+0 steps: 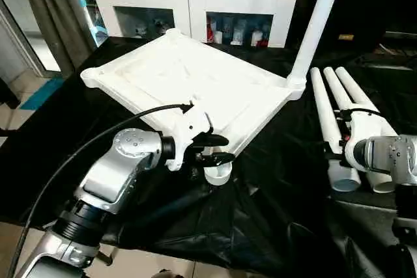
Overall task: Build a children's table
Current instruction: Pick table leg
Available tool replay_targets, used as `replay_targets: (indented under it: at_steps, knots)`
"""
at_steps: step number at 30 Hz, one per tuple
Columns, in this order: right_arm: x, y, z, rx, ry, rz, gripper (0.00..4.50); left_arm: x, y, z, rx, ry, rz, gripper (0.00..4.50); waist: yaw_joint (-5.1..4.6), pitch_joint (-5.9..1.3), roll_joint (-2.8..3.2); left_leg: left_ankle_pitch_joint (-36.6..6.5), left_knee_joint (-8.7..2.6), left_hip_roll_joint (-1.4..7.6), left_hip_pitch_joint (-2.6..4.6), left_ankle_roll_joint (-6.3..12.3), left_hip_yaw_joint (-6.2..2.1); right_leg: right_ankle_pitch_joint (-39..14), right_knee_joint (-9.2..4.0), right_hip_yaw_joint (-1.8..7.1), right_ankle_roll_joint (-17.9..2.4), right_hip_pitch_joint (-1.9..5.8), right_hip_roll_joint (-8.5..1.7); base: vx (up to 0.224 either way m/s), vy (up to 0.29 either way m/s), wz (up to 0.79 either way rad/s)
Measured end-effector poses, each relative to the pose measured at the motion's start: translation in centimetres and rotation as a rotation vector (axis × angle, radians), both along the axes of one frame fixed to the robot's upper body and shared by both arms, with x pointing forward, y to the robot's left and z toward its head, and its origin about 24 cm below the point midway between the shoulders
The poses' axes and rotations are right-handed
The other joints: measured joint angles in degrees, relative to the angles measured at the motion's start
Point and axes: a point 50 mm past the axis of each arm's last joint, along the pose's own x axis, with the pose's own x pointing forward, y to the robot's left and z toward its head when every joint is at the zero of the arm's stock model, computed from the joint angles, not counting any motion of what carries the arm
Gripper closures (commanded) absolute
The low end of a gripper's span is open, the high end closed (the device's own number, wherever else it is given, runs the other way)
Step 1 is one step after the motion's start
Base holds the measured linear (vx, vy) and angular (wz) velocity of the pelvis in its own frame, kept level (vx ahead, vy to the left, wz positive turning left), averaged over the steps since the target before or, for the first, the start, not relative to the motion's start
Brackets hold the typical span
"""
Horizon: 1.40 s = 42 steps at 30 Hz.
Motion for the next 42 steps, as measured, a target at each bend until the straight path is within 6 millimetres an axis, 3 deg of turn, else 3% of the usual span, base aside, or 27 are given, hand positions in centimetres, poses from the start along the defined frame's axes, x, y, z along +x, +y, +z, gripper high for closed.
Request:
replay_targets:
  at_steps: [7,8,11,23,25,30,31,36,42]
  knots:
    - [-0.1,0.7,-0.7,0.019,0.041,0.046,0.31,-0.4,-0.2,0.6,-0.005,-0.01,-0.032,2.46,0.04,0.02,-0.47,0.0,0.0,0.01,0.01,0.0,0.0,-0.02,0.04,0.0,0.03,0.0,0.0,0.0,0.0,0.0]
    - [-0.1,0.7,-0.8,0.024,0.045,0.048,0.52,-0.5,-0.2,0.6,-0.003,-0.002,-0.038,2.2,0.06,0.02,-0.57,0.0,0.0,0.01,0.01,0.0,0.0,-0.02,0.05,0.0,0.04,0.0,0.0,0.0,0.0,0.0]
    - [-0.1,0.7,-1.1,0.032,0.059,0.049,0.72,-0.9,-0.1,0.5,0.003,0.015,-0.054,2.14,0.07,0.05,-0.81,0.0,0.0,0.0,0.0,0.0,0.0,-0.02,0.04,0.01,0.04,0.0,0.0,0.0,0.0,0.0]
    - [-0.1,0.3,-1.7,0.028,0.073,0.046,1.73,-1.6,-0.3,0.4,0.013,0.052,-0.098,1.18,0.03,-0.21,-1.39,0.02,0.01,0.01,0.06,-0.03,0.0,-0.02,0.08,0.02,0.04,0.02,0.0,0.0,0.0,0.0]
    - [-0.1,0.1,-1.8,0.024,0.073,0.039,2.04,-1.6,-0.2,0.3,0.016,0.059,-0.097,0.84,0.02,-0.24,-1.44,0.02,0.02,0.0,0.08,-0.03,0.0,-0.02,0.08,0.02,0.04,0.04,0.0,0.0,0.0,0.0]
    - [-0.1,-0.4,-1.8,0.038,0.043,-0.026,2.23,-1.5,-0.3,0.5,0.017,0.057,-0.099,0.64,0.01,-0.27,-1.4,0.03,0.02,0.0,0.09,-0.06,0.0,-0.02,0.08,0.03,0.03,0.06,0.0,0.0,0.0,0.0]
    - [-0.1,-0.6,-1.8,0.041,0.034,-0.042,2.47,-1.2,-0.4,0.7,0.015,0.045,-0.096,0.36,0.02,-0.27,-1.4,0.04,0.02,0.0,0.1,-0.07,0.0,-0.01,0.08,0.03,0.02,0.06,0.0,0.0,0.0,0.0]
    - [0.2,-0.6,-1.8,0.058,-0.027,-0.086,2.56,-0.7,-0.7,0.9,-0.008,0.02,-0.071,0.05,-0.03,-0.33,-1.27,0.05,0.01,0.0,0.09,-0.09,-0.01,-0.01,0.09,0.02,0.02,0.05,0.01,0.0,0.0,0.0]
    - [1.1,-0.6,-1.1,0.097,-0.245,-0.174,2.57,0.7,-1.1,1.9,-0.067,-0.053,0.023,0.0,-0.17,-0.31,-0.78,0.06,-0.03,0.0,0.07,-0.11,-0.01,-0.01,0.08,0.01,0.02,0.01,0.01,0.0,0.0,0.0]
